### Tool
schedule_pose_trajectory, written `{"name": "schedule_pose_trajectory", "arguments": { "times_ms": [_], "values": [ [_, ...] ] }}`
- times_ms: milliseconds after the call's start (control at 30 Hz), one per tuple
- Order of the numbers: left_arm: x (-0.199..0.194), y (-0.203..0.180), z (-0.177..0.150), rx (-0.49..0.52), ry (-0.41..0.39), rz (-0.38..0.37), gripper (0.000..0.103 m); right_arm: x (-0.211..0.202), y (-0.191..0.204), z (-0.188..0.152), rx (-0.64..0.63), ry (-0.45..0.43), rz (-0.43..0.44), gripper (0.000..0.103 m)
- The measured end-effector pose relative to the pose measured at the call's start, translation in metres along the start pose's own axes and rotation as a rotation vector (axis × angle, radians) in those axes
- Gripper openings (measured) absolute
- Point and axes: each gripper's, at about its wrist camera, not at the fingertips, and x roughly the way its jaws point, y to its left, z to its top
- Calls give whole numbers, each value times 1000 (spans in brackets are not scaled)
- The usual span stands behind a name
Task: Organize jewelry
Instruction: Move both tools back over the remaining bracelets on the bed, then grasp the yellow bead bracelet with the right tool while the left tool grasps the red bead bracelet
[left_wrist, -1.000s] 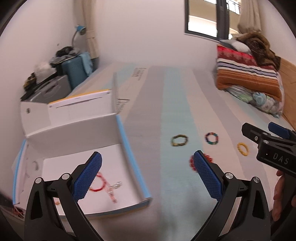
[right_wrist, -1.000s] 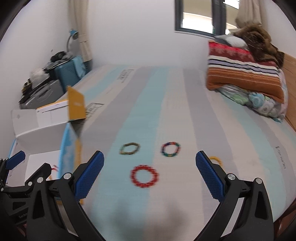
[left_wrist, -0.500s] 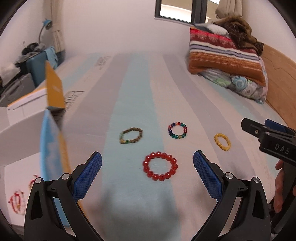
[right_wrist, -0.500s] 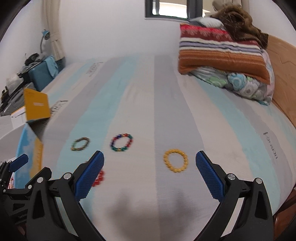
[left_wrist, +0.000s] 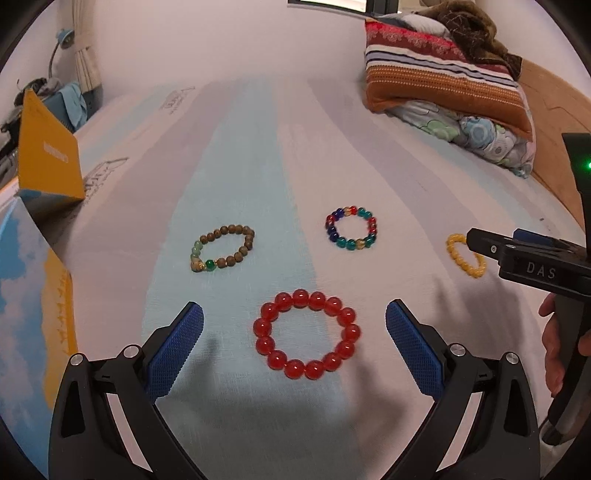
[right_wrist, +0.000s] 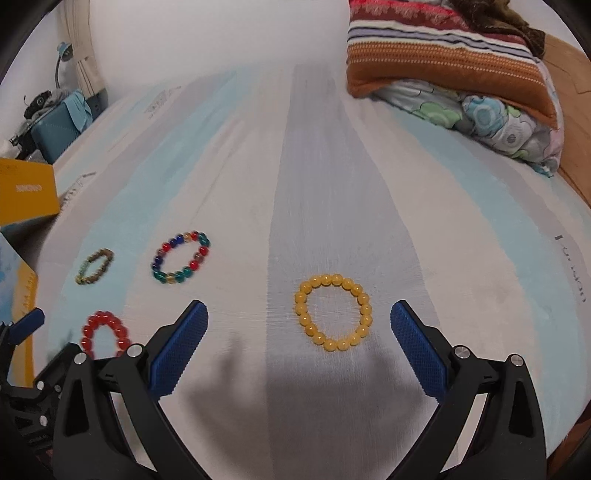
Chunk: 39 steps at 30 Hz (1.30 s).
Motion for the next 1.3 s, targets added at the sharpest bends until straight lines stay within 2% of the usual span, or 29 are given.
{"name": "schedule_pose_trajectory", "arguments": {
  "times_ms": [67, 233, 400, 667, 833, 967, 1133, 1267, 1300],
  "values": [
    [8, 1, -2, 1, 22, 2, 97, 8, -3, 0, 1, 9, 0, 95],
    [24, -5, -7, 43, 63, 38, 97, 23, -11, -5, 9, 51, 11, 85],
    [31, -9, -9, 56, 69, 41, 97, 35, -19, -6, 31, 89, 25, 78],
    [41, -14, -13, 62, 91, 19, 96, 45, -30, -7, 58, 127, 36, 62],
    [45, -15, -16, 85, 121, 20, 82, 46, -30, -8, 53, 133, 37, 45],
    [43, -15, -16, 84, 134, 9, 72, 48, -26, -10, 45, 143, 42, 35],
    [41, -14, -17, 87, 143, 15, 52, 49, -24, -11, 42, 145, 48, 19],
    [39, -12, -16, 86, 146, 11, 39, 50, -23, -12, 37, 143, 42, 19],
    [38, -12, -16, 84, 143, 7, 33, 50, -23, -12, 36, 141, 40, 19]
  ]
}}
